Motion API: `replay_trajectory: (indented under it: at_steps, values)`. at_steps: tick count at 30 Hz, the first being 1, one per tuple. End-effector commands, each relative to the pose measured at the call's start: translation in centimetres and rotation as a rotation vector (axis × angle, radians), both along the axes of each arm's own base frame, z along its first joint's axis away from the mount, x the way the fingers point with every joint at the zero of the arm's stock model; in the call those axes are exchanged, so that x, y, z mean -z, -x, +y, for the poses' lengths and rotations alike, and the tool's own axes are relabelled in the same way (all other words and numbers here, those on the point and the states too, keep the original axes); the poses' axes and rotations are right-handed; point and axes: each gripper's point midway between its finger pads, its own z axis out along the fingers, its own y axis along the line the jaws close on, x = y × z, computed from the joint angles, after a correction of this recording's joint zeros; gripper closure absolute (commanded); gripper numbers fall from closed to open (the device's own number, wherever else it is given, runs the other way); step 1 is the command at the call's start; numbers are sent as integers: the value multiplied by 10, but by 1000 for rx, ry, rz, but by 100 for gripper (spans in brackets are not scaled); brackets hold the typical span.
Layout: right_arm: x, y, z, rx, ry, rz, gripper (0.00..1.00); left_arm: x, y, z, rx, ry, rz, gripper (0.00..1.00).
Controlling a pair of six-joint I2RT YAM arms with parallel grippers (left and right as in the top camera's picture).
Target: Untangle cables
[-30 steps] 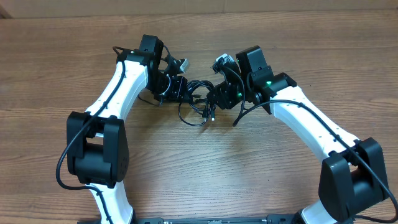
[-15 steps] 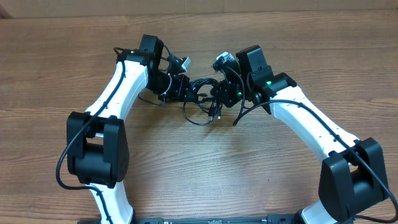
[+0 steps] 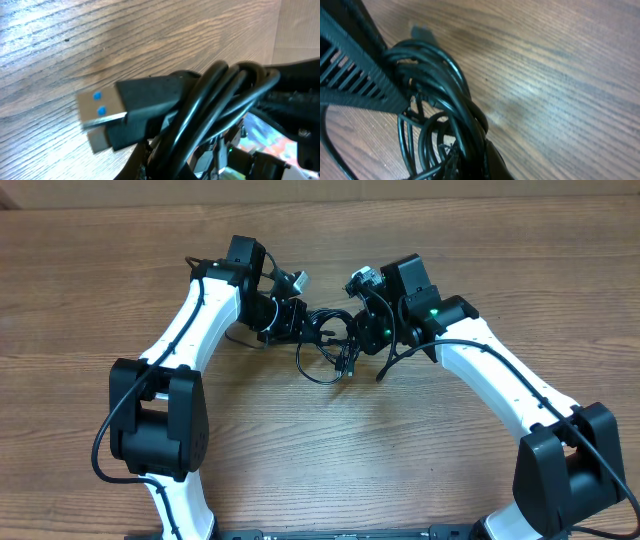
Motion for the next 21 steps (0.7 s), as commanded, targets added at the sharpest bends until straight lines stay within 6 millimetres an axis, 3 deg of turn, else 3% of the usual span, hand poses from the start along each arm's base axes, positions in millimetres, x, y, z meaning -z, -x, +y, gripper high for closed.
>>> replay_trajectory:
  at_steps: [1, 10, 21]
  values:
    - [-8, 13, -2, -16, 2, 29, 96, -8, -20, 8, -111, 37, 27, 95]
    - [6, 47, -12, -121, 72, 135, 96, 13, -42, 51, -418, -128, 159, 95]
    - [-2, 84, 4, -377, -32, 174, 96, 30, -50, 82, -486, -315, 97, 96]
